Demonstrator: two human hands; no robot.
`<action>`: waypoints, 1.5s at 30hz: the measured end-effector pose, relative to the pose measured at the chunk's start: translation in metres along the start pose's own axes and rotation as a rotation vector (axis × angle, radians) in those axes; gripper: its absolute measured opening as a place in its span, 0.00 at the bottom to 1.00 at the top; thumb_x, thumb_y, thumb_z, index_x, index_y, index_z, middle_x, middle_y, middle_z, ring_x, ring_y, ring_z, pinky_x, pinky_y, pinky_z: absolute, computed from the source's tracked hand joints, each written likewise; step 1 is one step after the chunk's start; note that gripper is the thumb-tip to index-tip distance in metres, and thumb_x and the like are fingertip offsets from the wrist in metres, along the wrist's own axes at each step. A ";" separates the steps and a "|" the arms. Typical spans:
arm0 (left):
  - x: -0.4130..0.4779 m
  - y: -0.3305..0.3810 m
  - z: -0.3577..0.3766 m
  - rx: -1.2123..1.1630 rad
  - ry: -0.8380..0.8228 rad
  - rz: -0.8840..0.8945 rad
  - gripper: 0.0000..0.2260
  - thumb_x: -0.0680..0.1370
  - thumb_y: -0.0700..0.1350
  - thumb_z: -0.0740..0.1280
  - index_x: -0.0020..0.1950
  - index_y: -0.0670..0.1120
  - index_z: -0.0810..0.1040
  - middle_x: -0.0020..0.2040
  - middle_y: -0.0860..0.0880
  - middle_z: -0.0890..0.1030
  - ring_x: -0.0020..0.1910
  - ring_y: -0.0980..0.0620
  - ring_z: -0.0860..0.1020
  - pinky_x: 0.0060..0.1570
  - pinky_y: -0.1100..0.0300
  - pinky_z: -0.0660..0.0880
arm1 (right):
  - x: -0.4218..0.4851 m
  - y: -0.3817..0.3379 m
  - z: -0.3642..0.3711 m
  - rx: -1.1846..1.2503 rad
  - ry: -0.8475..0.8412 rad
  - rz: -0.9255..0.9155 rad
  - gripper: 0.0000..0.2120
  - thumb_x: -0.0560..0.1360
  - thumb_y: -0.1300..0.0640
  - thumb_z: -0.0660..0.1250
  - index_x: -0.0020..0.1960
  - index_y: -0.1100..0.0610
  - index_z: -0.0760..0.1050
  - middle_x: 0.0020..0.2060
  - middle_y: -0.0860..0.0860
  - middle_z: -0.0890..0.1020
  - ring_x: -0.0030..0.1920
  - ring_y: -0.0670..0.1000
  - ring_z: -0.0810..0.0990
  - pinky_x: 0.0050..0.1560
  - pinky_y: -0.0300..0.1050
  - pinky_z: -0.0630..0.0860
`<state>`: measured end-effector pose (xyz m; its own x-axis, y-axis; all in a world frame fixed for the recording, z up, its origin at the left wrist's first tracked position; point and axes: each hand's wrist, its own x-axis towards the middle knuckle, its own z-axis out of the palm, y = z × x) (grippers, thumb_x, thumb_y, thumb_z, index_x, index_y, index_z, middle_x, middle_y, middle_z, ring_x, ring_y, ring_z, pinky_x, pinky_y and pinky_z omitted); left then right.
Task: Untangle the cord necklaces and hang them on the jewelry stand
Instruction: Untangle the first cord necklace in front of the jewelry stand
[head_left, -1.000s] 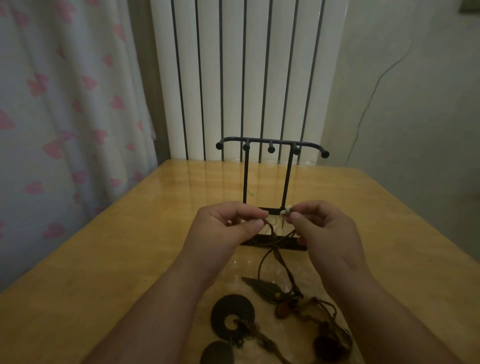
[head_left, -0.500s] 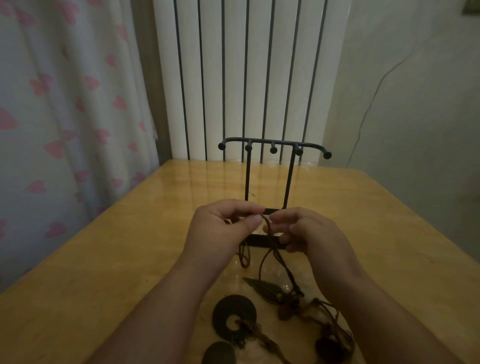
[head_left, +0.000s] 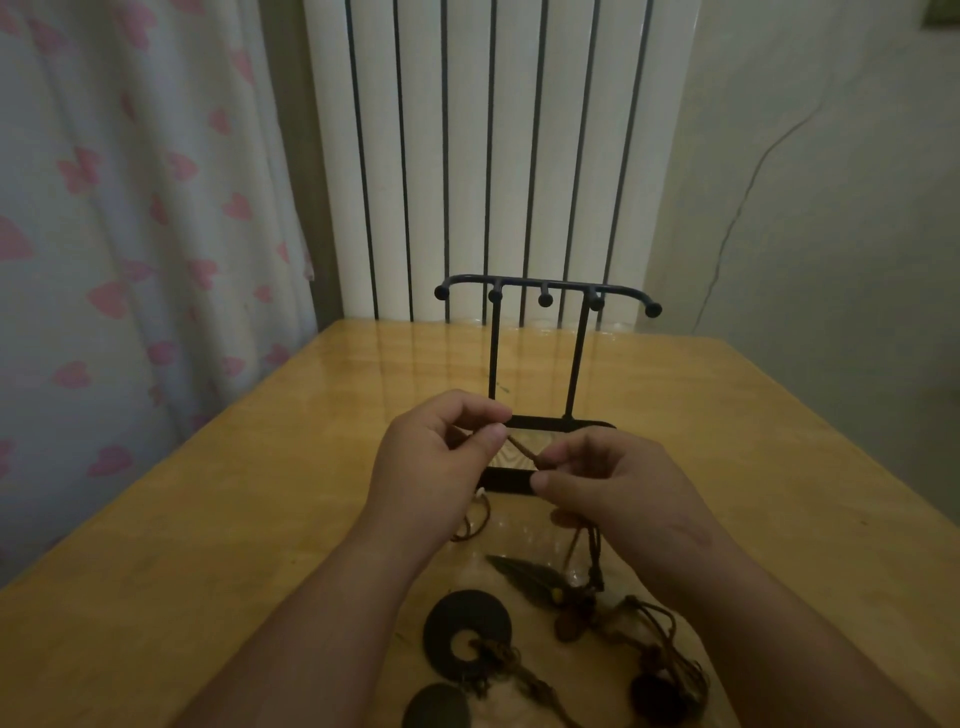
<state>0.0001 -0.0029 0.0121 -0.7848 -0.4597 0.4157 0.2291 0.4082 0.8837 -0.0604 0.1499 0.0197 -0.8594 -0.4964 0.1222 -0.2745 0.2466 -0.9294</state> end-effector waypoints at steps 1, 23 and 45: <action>0.000 0.000 -0.001 0.008 -0.001 0.001 0.09 0.78 0.40 0.69 0.48 0.56 0.82 0.44 0.57 0.82 0.46 0.65 0.79 0.40 0.74 0.74 | 0.000 0.000 0.000 -0.013 -0.002 0.003 0.04 0.73 0.56 0.73 0.46 0.50 0.80 0.39 0.49 0.83 0.36 0.44 0.81 0.35 0.35 0.78; 0.002 0.000 -0.001 0.120 0.047 -0.026 0.10 0.77 0.39 0.70 0.48 0.55 0.81 0.50 0.59 0.79 0.49 0.64 0.75 0.43 0.71 0.73 | -0.002 -0.001 0.002 -0.097 -0.001 -0.076 0.06 0.78 0.56 0.65 0.46 0.49 0.79 0.36 0.49 0.80 0.30 0.41 0.76 0.31 0.32 0.74; -0.004 0.003 0.004 0.166 -0.095 0.008 0.04 0.76 0.45 0.72 0.47 0.54 0.85 0.37 0.58 0.83 0.39 0.64 0.79 0.37 0.73 0.73 | -0.003 0.003 0.008 -0.299 0.185 -0.243 0.08 0.78 0.52 0.65 0.45 0.39 0.72 0.40 0.41 0.78 0.41 0.38 0.77 0.35 0.32 0.72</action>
<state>0.0019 0.0034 0.0118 -0.8359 -0.3824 0.3938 0.1438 0.5399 0.8293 -0.0554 0.1453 0.0137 -0.8099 -0.4187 0.4107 -0.5679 0.3849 -0.7276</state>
